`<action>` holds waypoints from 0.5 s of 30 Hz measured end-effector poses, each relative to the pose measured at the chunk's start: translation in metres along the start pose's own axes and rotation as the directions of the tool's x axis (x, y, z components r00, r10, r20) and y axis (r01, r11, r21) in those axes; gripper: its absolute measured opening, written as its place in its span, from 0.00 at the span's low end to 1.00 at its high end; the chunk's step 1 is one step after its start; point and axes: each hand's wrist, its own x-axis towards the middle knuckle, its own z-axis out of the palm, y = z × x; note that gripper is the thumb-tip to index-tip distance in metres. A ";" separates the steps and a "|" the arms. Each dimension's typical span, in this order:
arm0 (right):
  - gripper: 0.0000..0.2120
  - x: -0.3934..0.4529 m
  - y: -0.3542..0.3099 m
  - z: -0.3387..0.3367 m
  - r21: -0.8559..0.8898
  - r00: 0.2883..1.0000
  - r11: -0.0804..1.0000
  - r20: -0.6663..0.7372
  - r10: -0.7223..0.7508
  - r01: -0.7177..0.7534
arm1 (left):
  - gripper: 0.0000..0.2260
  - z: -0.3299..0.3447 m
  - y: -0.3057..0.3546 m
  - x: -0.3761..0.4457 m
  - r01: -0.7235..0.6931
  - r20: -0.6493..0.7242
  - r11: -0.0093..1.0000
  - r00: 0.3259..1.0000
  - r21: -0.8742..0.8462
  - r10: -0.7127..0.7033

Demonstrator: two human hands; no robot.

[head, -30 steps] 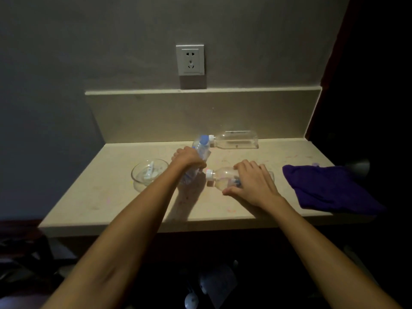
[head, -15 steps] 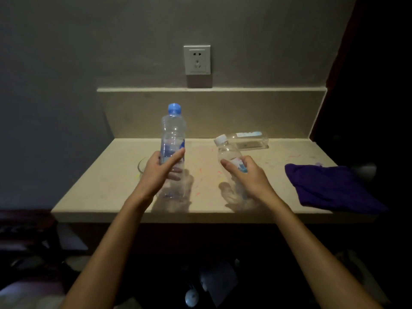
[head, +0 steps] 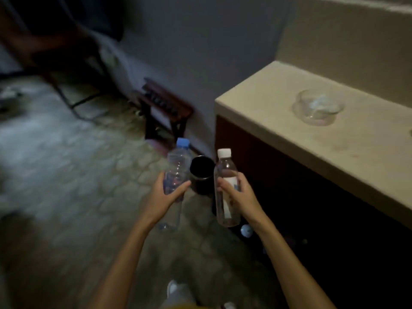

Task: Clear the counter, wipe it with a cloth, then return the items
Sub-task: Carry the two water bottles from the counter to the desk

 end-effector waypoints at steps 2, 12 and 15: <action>0.26 0.003 0.046 0.033 -0.051 0.989 0.991 0.077 0.130 -0.126 | 0.26 -0.035 -0.063 -0.019 0.184 -0.089 0.983 0.979 -0.027 -0.185; 0.29 0.018 0.203 0.135 -0.472 0.862 0.786 0.098 0.497 -0.399 | 0.32 -0.173 -0.285 -0.155 0.634 -0.363 0.658 0.549 -0.405 -0.753; 0.25 0.034 0.207 0.160 -0.514 0.841 0.743 0.073 0.536 -0.428 | 0.17 -0.207 -0.298 -0.164 0.632 -0.384 0.607 0.470 -0.482 -0.795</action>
